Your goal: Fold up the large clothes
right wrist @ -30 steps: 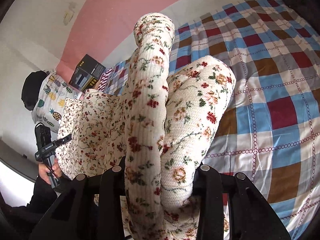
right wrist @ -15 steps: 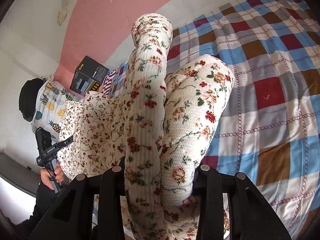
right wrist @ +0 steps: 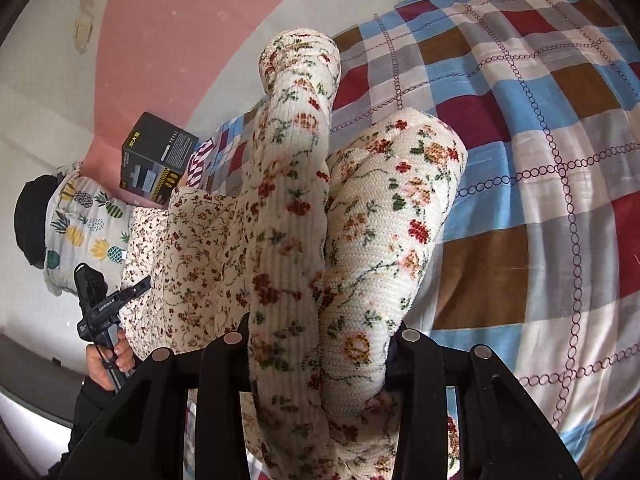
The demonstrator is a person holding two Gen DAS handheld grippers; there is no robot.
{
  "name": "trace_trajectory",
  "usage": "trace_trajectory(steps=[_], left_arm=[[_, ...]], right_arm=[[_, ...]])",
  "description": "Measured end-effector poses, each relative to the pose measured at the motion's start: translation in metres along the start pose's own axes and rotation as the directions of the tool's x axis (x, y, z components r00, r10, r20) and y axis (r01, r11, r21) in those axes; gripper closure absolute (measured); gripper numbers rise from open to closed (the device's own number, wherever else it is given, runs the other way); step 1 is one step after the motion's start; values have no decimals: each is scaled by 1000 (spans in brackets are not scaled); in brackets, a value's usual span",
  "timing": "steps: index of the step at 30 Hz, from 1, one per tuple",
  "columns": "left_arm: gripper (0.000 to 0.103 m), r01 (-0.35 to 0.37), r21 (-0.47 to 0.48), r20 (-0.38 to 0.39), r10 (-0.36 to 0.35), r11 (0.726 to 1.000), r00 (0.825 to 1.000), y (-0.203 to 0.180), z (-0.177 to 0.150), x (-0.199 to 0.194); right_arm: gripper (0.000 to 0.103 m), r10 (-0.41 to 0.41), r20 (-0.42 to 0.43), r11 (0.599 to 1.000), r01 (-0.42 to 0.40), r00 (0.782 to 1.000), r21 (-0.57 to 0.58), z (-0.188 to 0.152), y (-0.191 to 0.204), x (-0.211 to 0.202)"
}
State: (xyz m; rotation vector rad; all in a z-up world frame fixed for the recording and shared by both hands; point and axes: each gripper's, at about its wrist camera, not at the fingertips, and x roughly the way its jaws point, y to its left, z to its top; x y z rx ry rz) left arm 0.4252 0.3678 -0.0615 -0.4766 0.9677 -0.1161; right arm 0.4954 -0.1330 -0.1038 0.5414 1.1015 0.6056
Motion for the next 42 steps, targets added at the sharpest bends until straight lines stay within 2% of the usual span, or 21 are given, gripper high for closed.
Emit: trace_trajectory(steps=[4,5,10,13,15,18,20,22,24,26,27,29,30,32,34,35,37,38,41,42], left_arm=[[62,-5,-95,-18,3,995,1000,39,-7,35],[60,-4,-118,-19,2,993,1000,49,-12,42],[37,40,-189,52,-31,981,998,77,-29,50],[36,59,-235,72,-44,970,996,82,-28,37],[38,53,-264,130,-18,963,991,85,-26,12],[38,84,-279,242,-14,957,970,85,-27,-35],[38,41,-218,273,21,975,962,67,-32,-59],[38,-12,-111,278,42,994,960,34,-46,-73],[38,-42,-2,273,41,999,961,-3,-68,-72],[38,-54,64,239,37,996,970,-32,-87,-53],[38,-73,75,210,55,995,976,-40,-94,-38],[38,-120,35,145,114,992,983,-37,-101,-5],[38,-131,9,149,128,991,981,-30,-102,5],[37,-138,-4,193,136,990,972,-25,-99,9],[36,-220,41,201,208,975,957,-33,-92,17],[35,-259,57,197,243,964,950,-38,-89,21],[36,-319,74,178,302,945,936,-49,-86,23],[36,-334,67,166,319,940,933,-53,-85,17],[37,-315,39,148,307,948,940,-67,-94,-11],[37,-322,39,155,312,946,937,-73,-101,-23]], right_arm=[[57,-8,4,997,8,1000,82,1,-34,14],[52,-9,-2,996,9,1000,92,-1,-40,17],[39,-11,23,994,8,1000,113,-9,-52,18],[37,-55,42,992,50,998,114,-12,-44,6],[37,-103,58,991,98,993,93,-12,-35,-7],[37,-189,129,982,189,973,14,-14,-18,-37],[37,-257,210,960,274,943,-55,-22,3,-60],[37,-318,288,921,366,903,-133,-34,29,-75],[37,-315,321,899,389,893,-200,-51,51,-74],[37,-351,293,865,428,889,-263,-67,65,-53],[37,-380,270,846,450,885,-284,-72,65,-40],[37,-431,223,833,481,874,-274,-78,53,-17],[37,-454,222,823,501,863,-266,-81,44,-12],[37,-466,230,814,516,854,-268,-80,37,-6],[33,-504,230,787,552,832,-274,-77,34,-1],[30,-515,211,785,556,831,-275,-74,31,4],[30,-496,170,821,523,852,-227,-70,23,3],[30,-492,171,830,519,854,-205,-70,25,-4],[30,-482,224,825,524,847,-210,-84,48,-32],[30,-471,248,821,524,846,-228,-92,58,-43]])
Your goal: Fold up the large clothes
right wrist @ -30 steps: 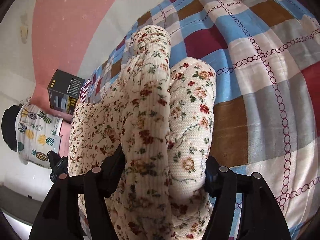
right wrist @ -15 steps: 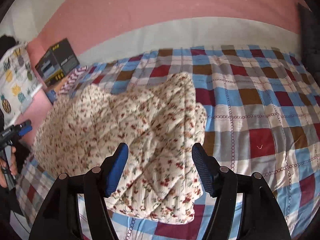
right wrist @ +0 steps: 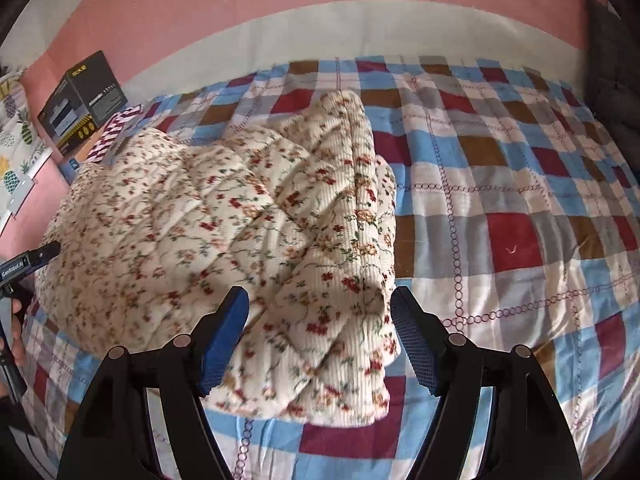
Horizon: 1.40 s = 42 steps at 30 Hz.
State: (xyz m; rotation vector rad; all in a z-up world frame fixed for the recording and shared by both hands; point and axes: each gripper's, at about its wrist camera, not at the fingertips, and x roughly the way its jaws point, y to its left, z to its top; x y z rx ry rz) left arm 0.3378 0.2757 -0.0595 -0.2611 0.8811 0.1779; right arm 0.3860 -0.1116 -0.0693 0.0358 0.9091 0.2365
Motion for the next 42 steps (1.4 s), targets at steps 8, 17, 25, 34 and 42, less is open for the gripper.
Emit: trace_trajectory(steps=[8,17,25,34,42], left_arm=[[37,-60,39,51,58,997,997,-24,-77,-135],[37,-52,61,53,49,997,997,-51,-163,-225],[37,-20,85,75,13,996,997,-76,-205,-274],[37,-9,105,52,3,994,999,-89,-219,-276],[37,-16,84,62,11,996,998,-84,-219,-276]], right_arm=[[30,33,136,993,-18,990,-113,-50,43,-135],[30,36,140,989,-15,990,-147,-128,68,-231],[30,30,147,984,-3,989,-178,-166,79,-279],[30,28,150,981,2,988,-195,-172,85,-286],[30,30,136,979,-2,990,-205,-170,90,-280]])
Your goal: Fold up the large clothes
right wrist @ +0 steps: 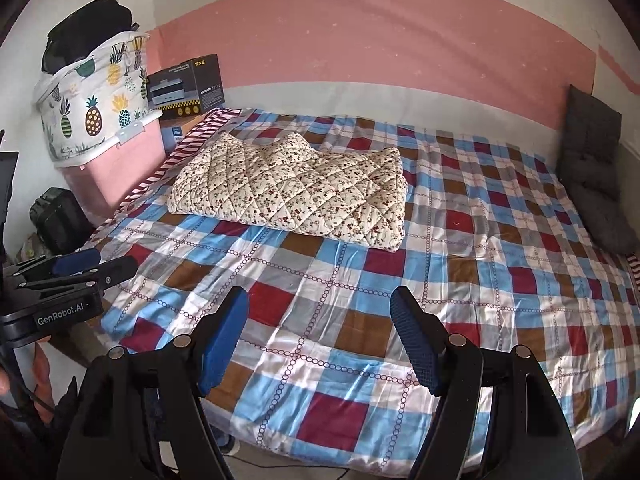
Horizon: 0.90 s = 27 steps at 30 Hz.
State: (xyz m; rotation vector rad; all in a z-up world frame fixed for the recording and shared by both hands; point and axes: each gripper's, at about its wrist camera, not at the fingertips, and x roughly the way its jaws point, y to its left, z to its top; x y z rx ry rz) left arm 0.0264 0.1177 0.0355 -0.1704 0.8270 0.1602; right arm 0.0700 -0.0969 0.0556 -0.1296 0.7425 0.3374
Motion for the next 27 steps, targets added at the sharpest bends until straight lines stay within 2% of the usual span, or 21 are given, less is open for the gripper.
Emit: trace_trajectory(steps=[27], left_arm=[[37,-29,0,31,29,1000,999,0,1,-10]], right_arm=[[30,9,-16,1000,-10,1000,-8,-2,3,4]])
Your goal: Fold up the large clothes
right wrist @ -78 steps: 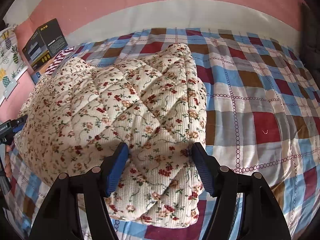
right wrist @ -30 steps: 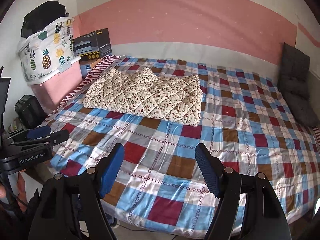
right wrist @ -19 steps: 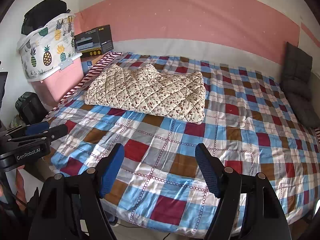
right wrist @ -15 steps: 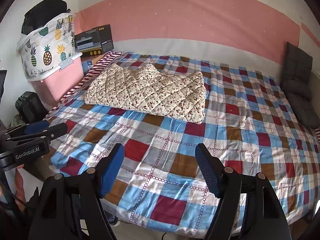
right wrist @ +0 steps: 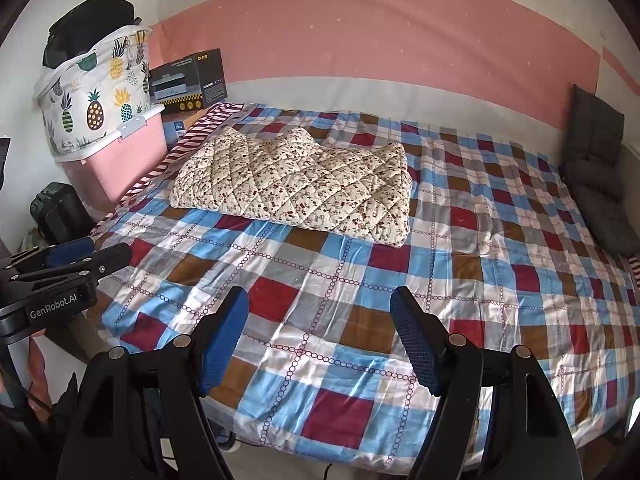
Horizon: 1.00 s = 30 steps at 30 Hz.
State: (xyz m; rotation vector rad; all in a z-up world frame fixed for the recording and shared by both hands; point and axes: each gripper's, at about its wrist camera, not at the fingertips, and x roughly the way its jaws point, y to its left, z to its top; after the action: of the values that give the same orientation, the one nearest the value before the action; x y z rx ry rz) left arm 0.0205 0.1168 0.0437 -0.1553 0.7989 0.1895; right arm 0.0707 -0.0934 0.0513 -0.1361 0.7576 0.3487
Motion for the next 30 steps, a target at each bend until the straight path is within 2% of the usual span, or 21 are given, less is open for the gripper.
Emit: trace_trajectory(steps=[30], left_arm=[[37,9,-39,-12,-9,999,1000,3,-2,-1]], right_arm=[[30,-2,-2,1000,2,1000,-2,-2,3,1]])
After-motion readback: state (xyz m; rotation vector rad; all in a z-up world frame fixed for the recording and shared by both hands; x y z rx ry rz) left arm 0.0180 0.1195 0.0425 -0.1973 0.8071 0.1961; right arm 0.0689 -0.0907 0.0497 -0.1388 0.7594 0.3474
